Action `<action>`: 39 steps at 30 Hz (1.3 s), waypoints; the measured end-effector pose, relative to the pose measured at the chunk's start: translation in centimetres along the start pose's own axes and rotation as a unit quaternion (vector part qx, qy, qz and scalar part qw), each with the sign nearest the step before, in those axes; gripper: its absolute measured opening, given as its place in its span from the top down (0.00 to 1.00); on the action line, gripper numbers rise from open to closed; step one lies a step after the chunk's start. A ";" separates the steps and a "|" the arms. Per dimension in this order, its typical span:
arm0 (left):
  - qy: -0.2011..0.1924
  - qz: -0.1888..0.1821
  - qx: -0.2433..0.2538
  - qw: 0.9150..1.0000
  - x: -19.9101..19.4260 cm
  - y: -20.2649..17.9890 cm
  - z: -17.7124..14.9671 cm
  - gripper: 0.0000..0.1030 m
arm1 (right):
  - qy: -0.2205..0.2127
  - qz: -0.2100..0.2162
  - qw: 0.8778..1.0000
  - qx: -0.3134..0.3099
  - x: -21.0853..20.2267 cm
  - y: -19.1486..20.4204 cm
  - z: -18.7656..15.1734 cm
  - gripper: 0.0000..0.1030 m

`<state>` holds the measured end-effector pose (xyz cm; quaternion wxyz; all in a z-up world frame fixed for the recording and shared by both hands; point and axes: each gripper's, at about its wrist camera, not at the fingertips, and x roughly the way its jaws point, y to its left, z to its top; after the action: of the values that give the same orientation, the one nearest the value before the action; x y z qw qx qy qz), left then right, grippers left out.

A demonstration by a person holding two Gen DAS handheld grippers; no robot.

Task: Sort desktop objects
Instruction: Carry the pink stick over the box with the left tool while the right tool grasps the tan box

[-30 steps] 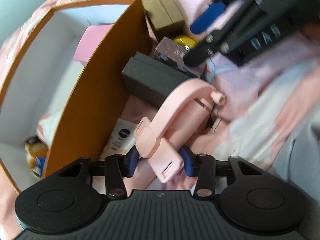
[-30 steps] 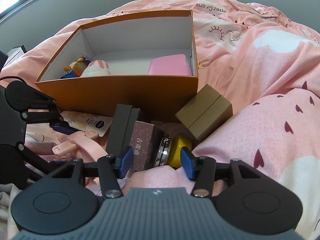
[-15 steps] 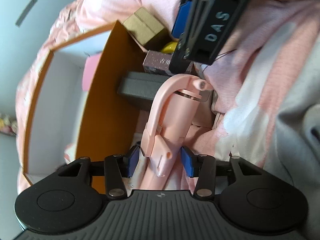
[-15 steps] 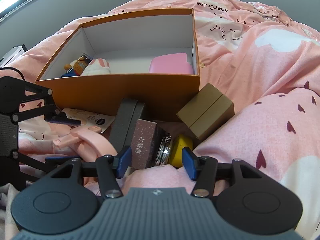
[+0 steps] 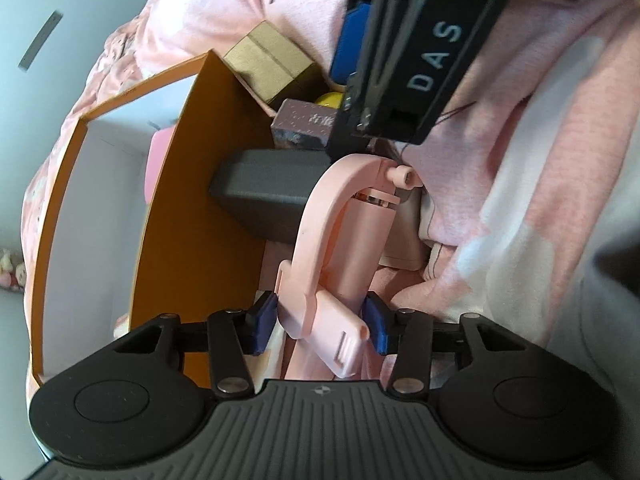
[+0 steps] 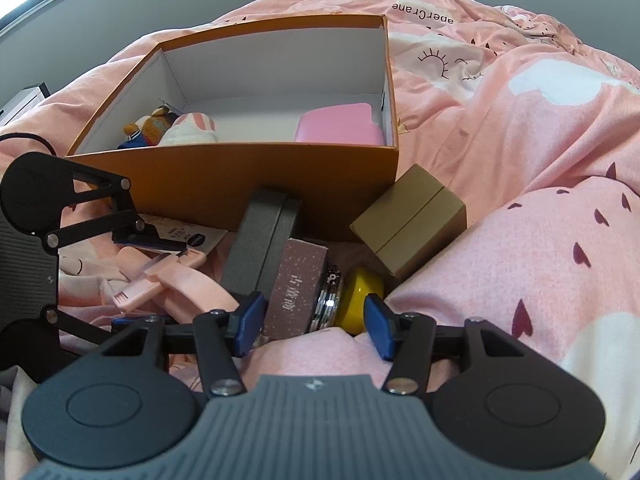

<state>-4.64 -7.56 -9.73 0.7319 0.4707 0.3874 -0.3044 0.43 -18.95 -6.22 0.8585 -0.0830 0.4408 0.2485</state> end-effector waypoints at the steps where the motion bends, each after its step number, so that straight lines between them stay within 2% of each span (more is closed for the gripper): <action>1: 0.000 0.002 -0.005 1.000 -0.1 0.0 -0.1 0.49 | -0.001 0.001 1.000 0.001 0.0 0.0 0.0 0.44; 6: 0.001 0.018 -0.032 0.999 -1.4 0.6 -0.2 0.50 | -0.009 0.007 1.000 0.011 -0.5 -0.4 -0.1 0.46; 14: -0.019 -0.006 -0.101 0.995 -4.0 2.9 -0.5 0.50 | -0.032 0.020 0.998 0.046 -2.5 -1.9 0.7 0.47; 21: -0.035 -0.032 -0.163 0.985 -7.6 5.0 -0.6 0.50 | -0.059 0.009 0.996 0.061 -4.9 -5.0 2.4 0.46; 24: -0.036 -0.041 -0.188 0.981 -9.1 5.7 -0.6 0.50 | -0.045 0.005 0.998 0.051 -4.8 -6.5 3.3 0.45; 28: -0.045 -0.056 -0.221 0.973 -10.9 7.1 -0.7 0.50 | -0.016 0.015 1.000 0.000 -3.9 -7.0 4.8 0.37; 30: -0.045 -0.056 -0.233 0.970 -11.5 8.1 -0.6 0.50 | 0.002 0.028 0.998 -0.055 -3.0 -6.4 5.5 0.31; 34: -0.044 -0.043 -0.245 0.968 -12.0 10.1 -0.4 0.50 | 0.031 0.007 0.986 -0.165 -0.9 -4.2 6.3 0.31; 39: -0.032 -0.019 -0.234 0.972 -12.5 12.5 -0.4 0.50 | 0.072 -0.013 0.965 -0.253 1.5 -2.0 6.4 0.31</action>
<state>-1.01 -1.56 6.52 0.8278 0.2691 0.4332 -0.2339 6.75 -17.79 -3.75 0.7786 -0.3213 0.4233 0.3339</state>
